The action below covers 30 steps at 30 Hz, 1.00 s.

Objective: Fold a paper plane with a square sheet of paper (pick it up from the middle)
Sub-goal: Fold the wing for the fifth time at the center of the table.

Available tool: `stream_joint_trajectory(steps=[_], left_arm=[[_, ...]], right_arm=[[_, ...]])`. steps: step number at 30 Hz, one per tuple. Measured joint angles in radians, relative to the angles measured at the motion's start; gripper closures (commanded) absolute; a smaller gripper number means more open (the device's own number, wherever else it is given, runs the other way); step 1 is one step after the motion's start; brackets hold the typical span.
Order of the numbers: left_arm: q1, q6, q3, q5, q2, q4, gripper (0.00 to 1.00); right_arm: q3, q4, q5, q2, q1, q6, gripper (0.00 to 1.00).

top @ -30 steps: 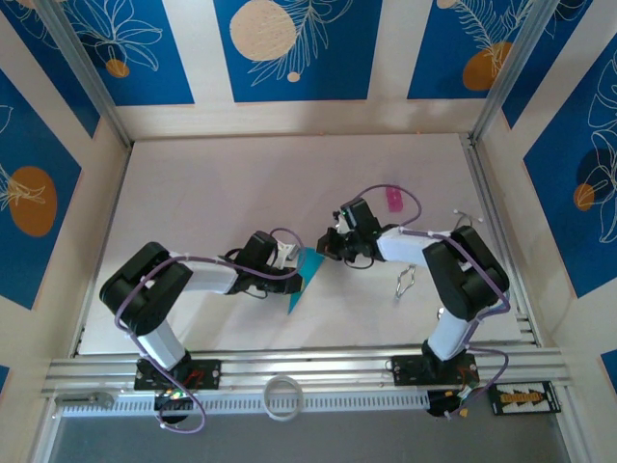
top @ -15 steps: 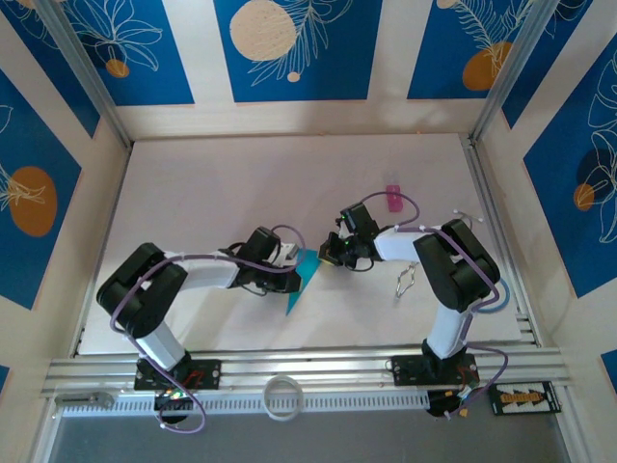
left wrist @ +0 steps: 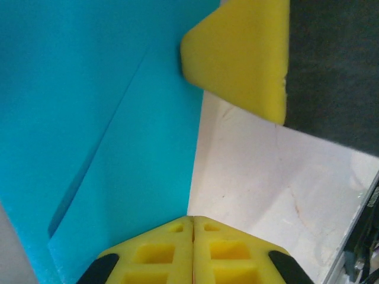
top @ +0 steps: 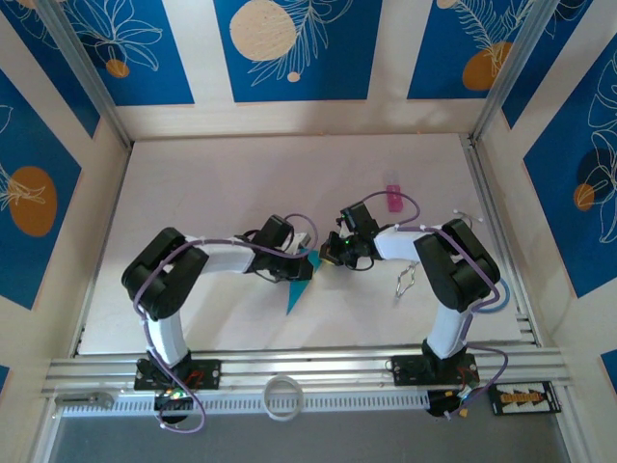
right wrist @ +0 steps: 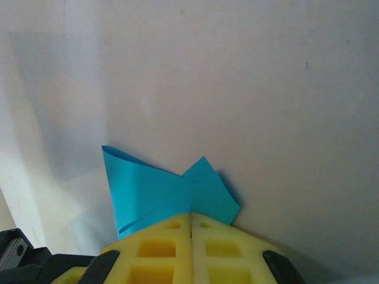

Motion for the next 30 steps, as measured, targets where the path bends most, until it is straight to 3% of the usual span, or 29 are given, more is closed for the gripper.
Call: stream_joint_trajectory(steps=[12, 23, 30], left_arm=[[-0.005, 0.071, -0.089, -0.023, -0.082, -0.031, 0.88], [-0.007, 0.140, -0.221, -0.041, -0.271, -0.175, 0.89], [-0.008, 0.127, -0.126, -0.072, -0.312, -0.157, 0.89]], right_arm=[[0.007, -0.024, 0.002, 0.000, 0.000, 0.018, 0.99], [0.014, -0.040, 0.005, 0.000, 0.000, 0.021, 1.00], [0.021, -0.057, 0.009, 0.000, -0.002, 0.019, 1.00]])
